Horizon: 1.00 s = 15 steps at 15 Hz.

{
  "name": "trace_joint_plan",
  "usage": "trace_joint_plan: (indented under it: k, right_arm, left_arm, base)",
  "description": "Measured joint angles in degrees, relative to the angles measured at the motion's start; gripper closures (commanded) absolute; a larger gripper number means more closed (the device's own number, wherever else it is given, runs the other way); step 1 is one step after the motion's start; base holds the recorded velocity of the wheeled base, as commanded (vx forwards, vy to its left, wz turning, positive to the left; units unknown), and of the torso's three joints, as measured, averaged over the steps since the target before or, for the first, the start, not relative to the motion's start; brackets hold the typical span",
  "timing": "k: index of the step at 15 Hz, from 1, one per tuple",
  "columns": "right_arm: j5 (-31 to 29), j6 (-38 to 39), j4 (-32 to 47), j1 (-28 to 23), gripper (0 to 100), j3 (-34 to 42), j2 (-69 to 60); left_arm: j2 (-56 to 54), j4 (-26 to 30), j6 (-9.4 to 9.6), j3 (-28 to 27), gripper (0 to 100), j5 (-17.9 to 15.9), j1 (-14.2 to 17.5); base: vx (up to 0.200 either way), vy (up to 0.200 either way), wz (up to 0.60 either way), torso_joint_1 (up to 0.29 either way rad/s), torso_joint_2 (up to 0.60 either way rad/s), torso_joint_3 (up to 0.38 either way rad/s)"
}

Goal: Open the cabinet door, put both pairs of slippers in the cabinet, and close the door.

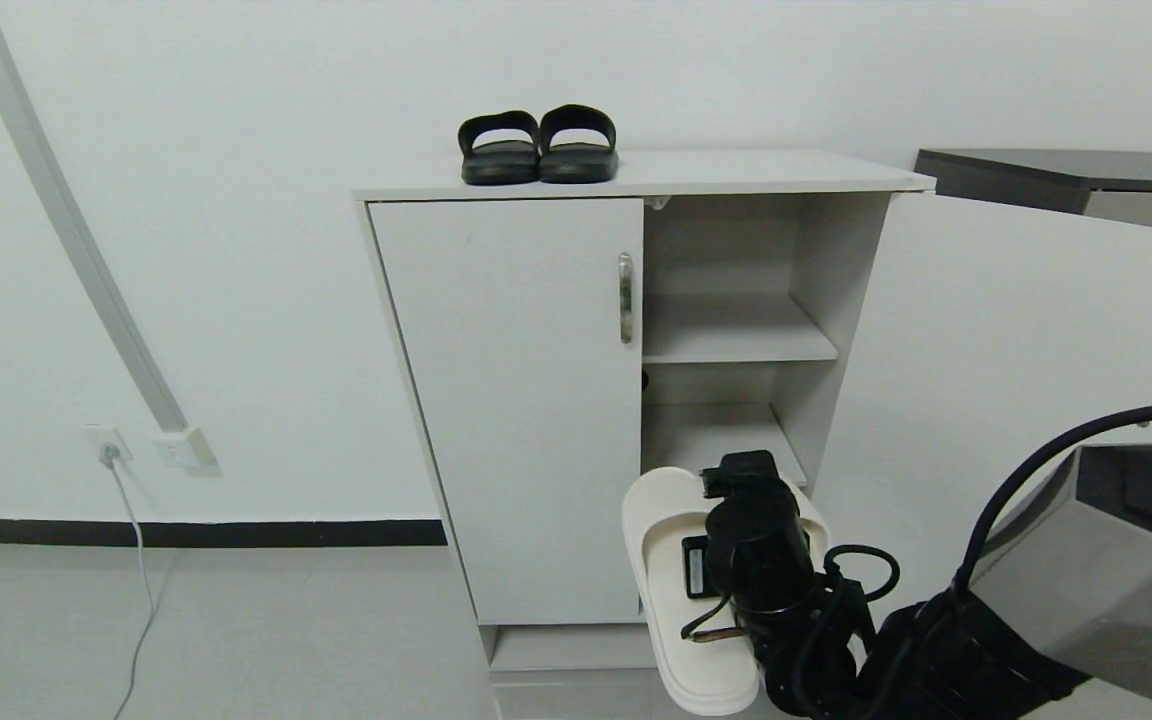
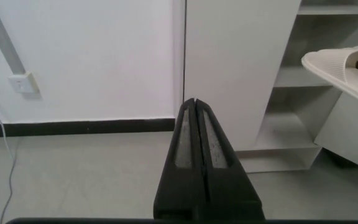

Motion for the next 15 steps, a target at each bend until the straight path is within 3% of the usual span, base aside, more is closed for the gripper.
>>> trace_joint_plan:
  k: [4,15]
  right_arm:
    - [0.0,0.1,0.1,-0.4,100,-0.3,1.3]
    - [0.8,0.0,-2.9,-1.8,100,-9.6,12.5]
  left_arm:
    - [0.0,0.1,0.10,0.0,100,0.0,0.0]
    - [0.0,0.0,0.11,0.0,100,0.0,0.0]
  base:
    - [0.000,-0.200,0.00,0.004,0.00,0.000]
    - [0.000,0.000,0.00,0.000,0.00,0.000]
